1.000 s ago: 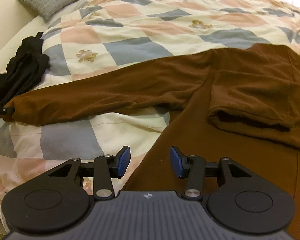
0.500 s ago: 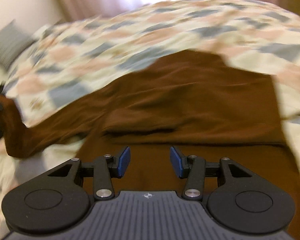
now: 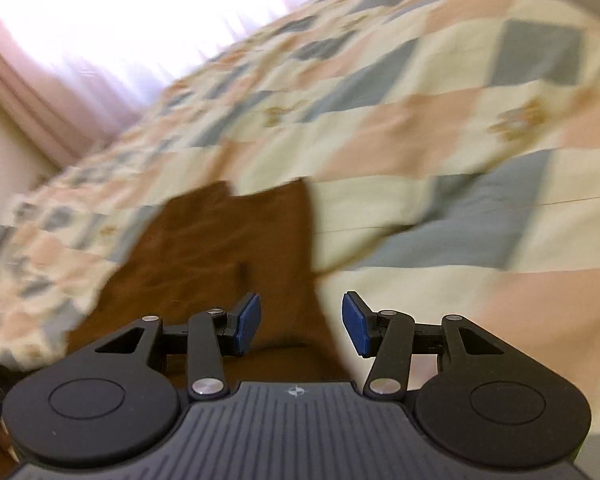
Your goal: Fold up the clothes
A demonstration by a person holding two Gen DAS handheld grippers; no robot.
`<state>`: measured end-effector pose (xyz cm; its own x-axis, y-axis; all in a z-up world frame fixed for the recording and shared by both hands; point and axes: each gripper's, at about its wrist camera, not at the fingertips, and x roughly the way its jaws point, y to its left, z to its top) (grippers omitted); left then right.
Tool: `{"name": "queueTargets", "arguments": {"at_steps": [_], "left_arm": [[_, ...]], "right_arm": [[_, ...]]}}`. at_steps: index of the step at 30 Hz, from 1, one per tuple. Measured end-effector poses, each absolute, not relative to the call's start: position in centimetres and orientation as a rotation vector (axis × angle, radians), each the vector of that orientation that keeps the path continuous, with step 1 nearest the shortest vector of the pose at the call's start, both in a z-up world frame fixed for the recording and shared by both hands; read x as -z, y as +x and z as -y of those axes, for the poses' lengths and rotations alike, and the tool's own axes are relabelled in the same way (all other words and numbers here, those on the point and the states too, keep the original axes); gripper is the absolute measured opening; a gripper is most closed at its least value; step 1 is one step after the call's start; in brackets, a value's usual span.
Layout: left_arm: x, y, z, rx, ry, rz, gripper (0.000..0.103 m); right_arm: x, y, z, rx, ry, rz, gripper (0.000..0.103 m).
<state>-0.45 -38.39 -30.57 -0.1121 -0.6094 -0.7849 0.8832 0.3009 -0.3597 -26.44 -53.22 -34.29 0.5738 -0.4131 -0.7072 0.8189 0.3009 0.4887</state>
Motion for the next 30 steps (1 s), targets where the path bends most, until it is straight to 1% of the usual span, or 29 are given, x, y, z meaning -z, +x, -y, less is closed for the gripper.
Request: {"name": "queueTargets", "arguments": {"at_steps": [3, 5, 9, 12, 14, 15, 16, 17, 19, 24, 27, 29, 30], "left_arm": [[30.9, 3.4, 36.3, 1.153, 0.402, -1.049, 0.037], [31.0, 6.2, 35.5, 1.074, 0.415, -1.033, 0.036], [31.1, 11.4, 34.2, 0.951, 0.401, -1.016, 0.037], [31.0, 13.8, 33.6, 0.901, 0.377, -1.007, 0.037], [31.3, 14.9, 33.4, 0.887, 0.361, -1.017, 0.037], [31.5, 15.5, 33.3, 0.881, 0.354, -1.023, 0.037], [31.7, 16.0, 33.2, 0.875, 0.347, -1.029, 0.037], [31.9, 16.4, 33.2, 0.870, 0.346, -1.031, 0.037], [32.0, 17.3, 33.2, 0.868, 0.357, -1.022, 0.037], [31.3, 18.9, 33.5, 0.901, 0.340, -0.967, 0.036], [31.1, 19.7, 34.2, 0.927, 0.323, -0.955, 0.035], [31.2, 19.9, 34.8, 0.947, 0.309, -0.961, 0.035], [31.3, 19.9, 35.2, 0.958, 0.307, -0.961, 0.032]], "right_arm": [[35.6, -24.0, 54.4, 0.738, 0.978, -0.465, 0.049], [37.1, -21.7, 55.5, 0.695, 1.015, -0.499, 0.049], [39.7, -19.3, 57.2, 0.719, 1.127, -0.576, 0.048], [40.7, -18.6, 57.7, 0.737, 1.183, -0.556, 0.048], [41.2, -17.8, 58.1, 0.729, 1.153, -0.561, 0.047], [41.3, -17.3, 58.3, 0.718, 1.142, -0.580, 0.039], [41.5, -16.9, 58.4, 0.707, 1.130, -0.600, 0.016], [40.9, -16.8, 58.1, 0.696, 1.093, -0.603, 0.009], [39.5, -16.7, 57.5, 0.672, 1.015, -0.607, 0.006], [33.7, -19.4, 57.0, 0.710, 0.871, -0.469, 0.005], [30.8, -21.4, 57.7, 0.777, 0.798, -0.438, 0.005], [29.9, -22.8, 57.9, 0.834, 0.775, -0.448, 0.006], [29.7, -23.6, 57.9, 0.857, 0.769, -0.456, 0.006]]}}
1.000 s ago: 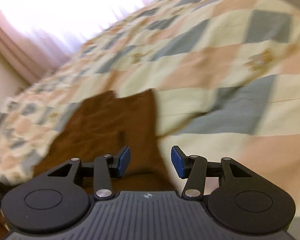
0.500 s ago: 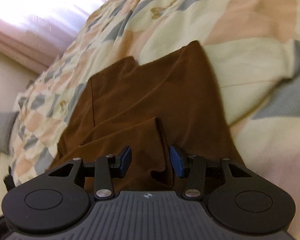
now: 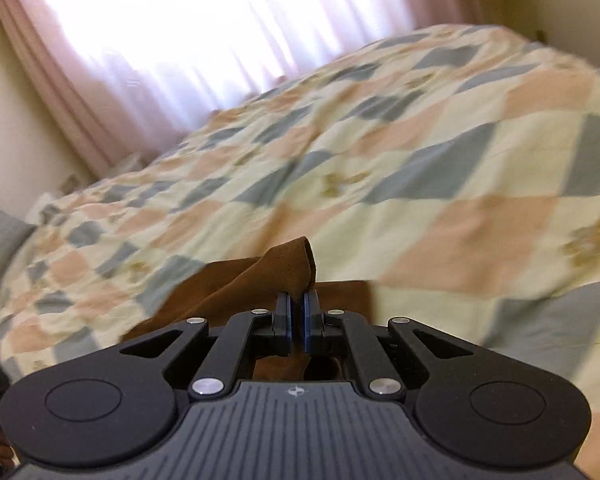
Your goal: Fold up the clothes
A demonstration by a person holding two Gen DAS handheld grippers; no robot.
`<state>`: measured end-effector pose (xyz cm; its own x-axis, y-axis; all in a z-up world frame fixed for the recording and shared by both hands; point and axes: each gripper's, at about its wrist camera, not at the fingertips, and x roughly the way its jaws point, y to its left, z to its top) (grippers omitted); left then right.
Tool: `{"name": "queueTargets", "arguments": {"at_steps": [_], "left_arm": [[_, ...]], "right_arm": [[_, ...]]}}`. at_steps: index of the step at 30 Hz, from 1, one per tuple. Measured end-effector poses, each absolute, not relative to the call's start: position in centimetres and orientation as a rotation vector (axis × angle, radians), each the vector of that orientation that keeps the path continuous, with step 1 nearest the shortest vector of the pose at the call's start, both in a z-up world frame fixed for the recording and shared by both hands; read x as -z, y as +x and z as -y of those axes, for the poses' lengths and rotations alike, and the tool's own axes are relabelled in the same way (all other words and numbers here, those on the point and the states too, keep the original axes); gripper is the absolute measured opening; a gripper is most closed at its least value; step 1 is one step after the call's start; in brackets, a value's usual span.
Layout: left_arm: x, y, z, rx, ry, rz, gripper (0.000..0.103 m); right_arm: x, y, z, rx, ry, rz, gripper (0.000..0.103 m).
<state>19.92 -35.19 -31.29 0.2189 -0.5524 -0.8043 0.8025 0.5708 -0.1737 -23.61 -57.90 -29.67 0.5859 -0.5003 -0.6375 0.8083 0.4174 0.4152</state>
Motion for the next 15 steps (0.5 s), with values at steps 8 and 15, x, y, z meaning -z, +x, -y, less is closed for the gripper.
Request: {"name": "queueTargets", "arguments": {"at_steps": [8, 15], "left_arm": [[32.1, 19.1, 37.5, 1.064, 0.290, -0.986, 0.009], [32.7, 18.5, 39.2, 1.100, 0.316, -0.984, 0.009]], "right_arm": [[30.0, -28.3, 57.5, 0.999, 0.779, -0.456, 0.006], [24.5, -28.2, 56.1, 0.868, 0.702, -0.291, 0.006]]}}
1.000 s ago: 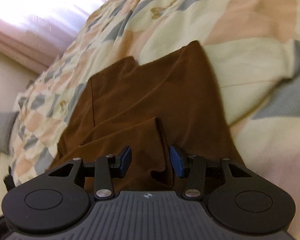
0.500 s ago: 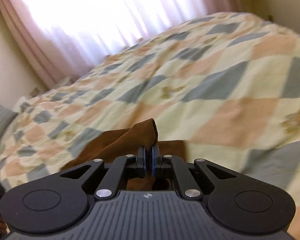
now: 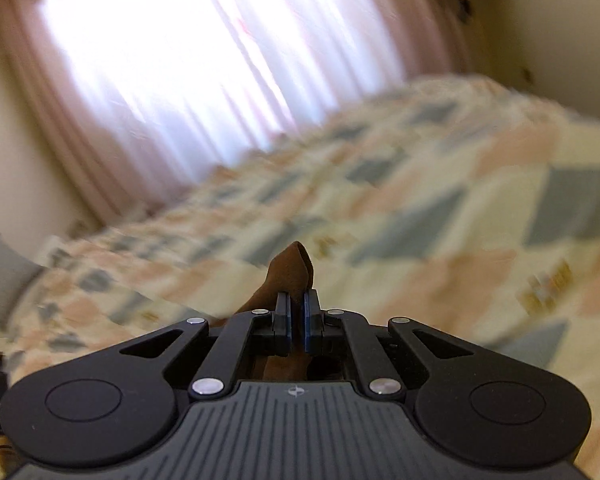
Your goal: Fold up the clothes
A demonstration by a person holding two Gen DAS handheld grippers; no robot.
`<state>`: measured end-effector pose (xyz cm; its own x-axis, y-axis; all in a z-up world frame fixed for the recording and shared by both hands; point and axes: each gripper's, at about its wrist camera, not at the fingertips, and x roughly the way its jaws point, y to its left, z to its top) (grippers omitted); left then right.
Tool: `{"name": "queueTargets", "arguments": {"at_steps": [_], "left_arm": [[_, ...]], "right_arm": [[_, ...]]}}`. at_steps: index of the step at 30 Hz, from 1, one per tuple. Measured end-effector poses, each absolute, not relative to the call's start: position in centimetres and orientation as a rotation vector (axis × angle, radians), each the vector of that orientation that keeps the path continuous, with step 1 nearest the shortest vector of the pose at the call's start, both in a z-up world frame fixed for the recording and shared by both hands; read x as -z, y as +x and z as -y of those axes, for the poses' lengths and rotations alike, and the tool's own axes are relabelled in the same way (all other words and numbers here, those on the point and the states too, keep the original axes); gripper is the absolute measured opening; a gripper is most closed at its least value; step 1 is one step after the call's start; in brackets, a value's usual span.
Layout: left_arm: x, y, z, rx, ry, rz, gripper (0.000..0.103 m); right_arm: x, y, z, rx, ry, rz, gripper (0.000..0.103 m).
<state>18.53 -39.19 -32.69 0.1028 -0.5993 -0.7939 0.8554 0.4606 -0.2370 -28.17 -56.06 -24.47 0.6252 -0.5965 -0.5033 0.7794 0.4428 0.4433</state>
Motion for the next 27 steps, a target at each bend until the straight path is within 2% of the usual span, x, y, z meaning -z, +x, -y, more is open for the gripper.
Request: {"name": "queueTargets", "arguments": {"at_steps": [4, 10, 15, 19, 22, 27], "left_arm": [[33.6, 18.1, 40.3, 1.115, 0.328, -0.980, 0.009], [34.6, 17.8, 42.0, 1.136, 0.346, -0.965, 0.009], [35.4, 17.9, 43.8, 1.155, 0.393, -0.925, 0.009], [37.8, 18.1, 46.0, 1.094, 0.538, -0.906, 0.012], [36.7, 17.6, 45.6, 1.111, 0.520, -0.899, 0.010], [32.5, 13.8, 43.1, 1.271, 0.468, -0.815, 0.011]], "right_arm": [[23.8, -29.1, 56.0, 0.898, 0.676, -0.328, 0.005], [29.4, -31.2, 56.9, 1.051, 0.781, -0.522, 0.005], [31.4, -31.1, 57.4, 1.095, 0.825, -0.555, 0.005], [33.7, -30.7, 58.0, 1.118, 0.921, -0.623, 0.006], [33.5, -30.2, 58.2, 1.133, 0.967, -0.589, 0.006], [29.4, -28.8, 57.1, 1.063, 0.906, -0.436, 0.006]]}}
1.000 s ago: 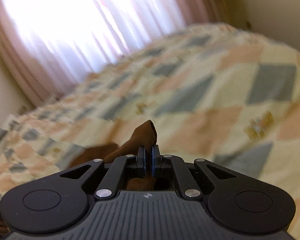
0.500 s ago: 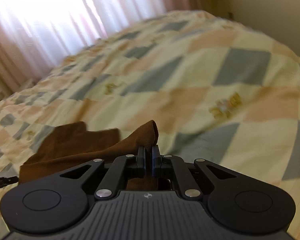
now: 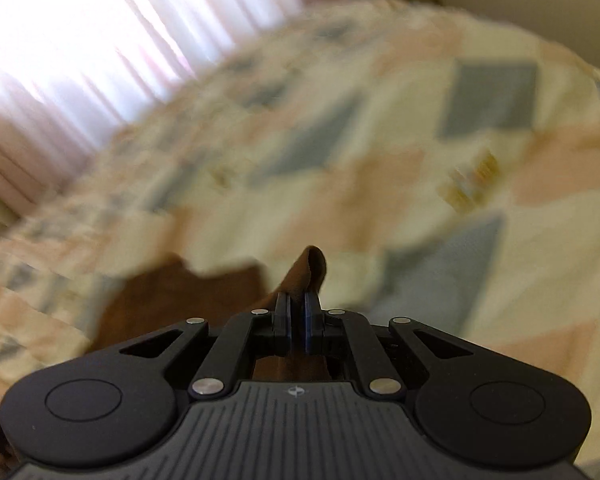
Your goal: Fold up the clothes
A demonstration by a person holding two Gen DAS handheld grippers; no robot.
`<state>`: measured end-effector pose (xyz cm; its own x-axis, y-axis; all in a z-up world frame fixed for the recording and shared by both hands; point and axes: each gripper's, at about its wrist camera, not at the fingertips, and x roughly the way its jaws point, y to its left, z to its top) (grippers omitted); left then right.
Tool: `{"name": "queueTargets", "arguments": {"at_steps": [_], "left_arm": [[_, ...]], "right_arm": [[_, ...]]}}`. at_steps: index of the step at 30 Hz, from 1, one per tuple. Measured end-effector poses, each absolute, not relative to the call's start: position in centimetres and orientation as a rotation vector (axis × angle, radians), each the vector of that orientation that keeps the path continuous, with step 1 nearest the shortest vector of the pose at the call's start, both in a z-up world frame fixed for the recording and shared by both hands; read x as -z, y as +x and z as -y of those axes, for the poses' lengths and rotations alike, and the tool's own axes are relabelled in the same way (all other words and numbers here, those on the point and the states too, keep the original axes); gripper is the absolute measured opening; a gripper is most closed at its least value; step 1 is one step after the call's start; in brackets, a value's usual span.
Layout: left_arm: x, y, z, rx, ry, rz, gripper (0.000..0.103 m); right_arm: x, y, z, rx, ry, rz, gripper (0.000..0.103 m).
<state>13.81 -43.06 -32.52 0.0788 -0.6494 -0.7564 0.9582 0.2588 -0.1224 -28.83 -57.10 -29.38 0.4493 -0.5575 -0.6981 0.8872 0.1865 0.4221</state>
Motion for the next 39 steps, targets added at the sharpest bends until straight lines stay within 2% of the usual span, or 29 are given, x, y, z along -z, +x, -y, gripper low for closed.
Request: {"name": "queueTargets", "arguments": {"at_steps": [4, 7, 12, 13, 15, 17, 18, 22, 24, 27, 28, 29, 30, 31, 39], "left_arm": [[32.8, 11.2, 42.7, 1.339, 0.489, -0.786, 0.016], [35.2, 10.7, 43.1, 1.282, 0.528, -0.825, 0.016], [36.1, 11.3, 42.4, 1.223, 0.511, -0.863, 0.016], [35.9, 11.4, 42.4, 1.226, 0.512, -0.856, 0.016], [35.2, 11.5, 42.7, 1.241, 0.525, -0.832, 0.016], [34.6, 11.8, 43.2, 1.256, 0.528, -0.810, 0.016], [34.3, 11.9, 43.6, 1.264, 0.529, -0.802, 0.016], [33.6, 11.9, 45.3, 1.289, 0.551, -0.758, 0.016], [33.7, 11.8, 45.9, 1.296, 0.557, -0.754, 0.018], [34.4, 12.0, 46.7, 1.288, 0.565, -0.768, 0.020], [34.8, 12.2, 46.9, 1.274, 0.573, -0.779, 0.020], [35.2, 12.5, 47.0, 1.260, 0.577, -0.789, 0.020], [35.6, 12.8, 46.9, 1.247, 0.578, -0.797, 0.020], [35.9, 13.2, 46.9, 1.232, 0.577, -0.805, 0.020], [37.4, 16.0, 46.6, 1.113, 0.512, -0.840, 0.020]], "right_arm": [[26.5, -27.9, 55.6, 0.973, 0.670, -0.301, 0.007], [28.5, -27.4, 57.2, 1.029, 0.685, -0.413, 0.008], [36.4, -29.0, 61.2, 1.172, 0.921, -0.639, 0.008], [37.7, -29.7, 61.8, 1.180, 1.018, -0.671, 0.019], [38.7, -30.7, 62.4, 1.192, 1.124, -0.675, 0.027], [37.5, -30.6, 62.2, 1.204, 1.065, -0.650, 0.061], [36.5, -29.9, 62.1, 1.202, 0.965, -0.653, 0.061], [33.8, -25.9, 63.0, 0.954, 0.582, -0.754, 0.060], [34.2, -23.3, 63.6, 0.740, 0.437, -0.861, 0.054], [36.6, -20.4, 65.6, 0.532, 0.362, -1.012, 0.051], [37.4, -20.0, 66.0, 0.483, 0.374, -1.036, 0.047], [38.1, -19.7, 66.4, 0.435, 0.388, -1.056, 0.039], [38.9, -19.4, 66.9, 0.387, 0.401, -1.077, 0.024], [38.8, -19.5, 67.1, 0.369, 0.411, -1.075, 0.000], [33.9, -20.3, 66.5, 0.464, 0.318, -0.874, 0.000]]}}
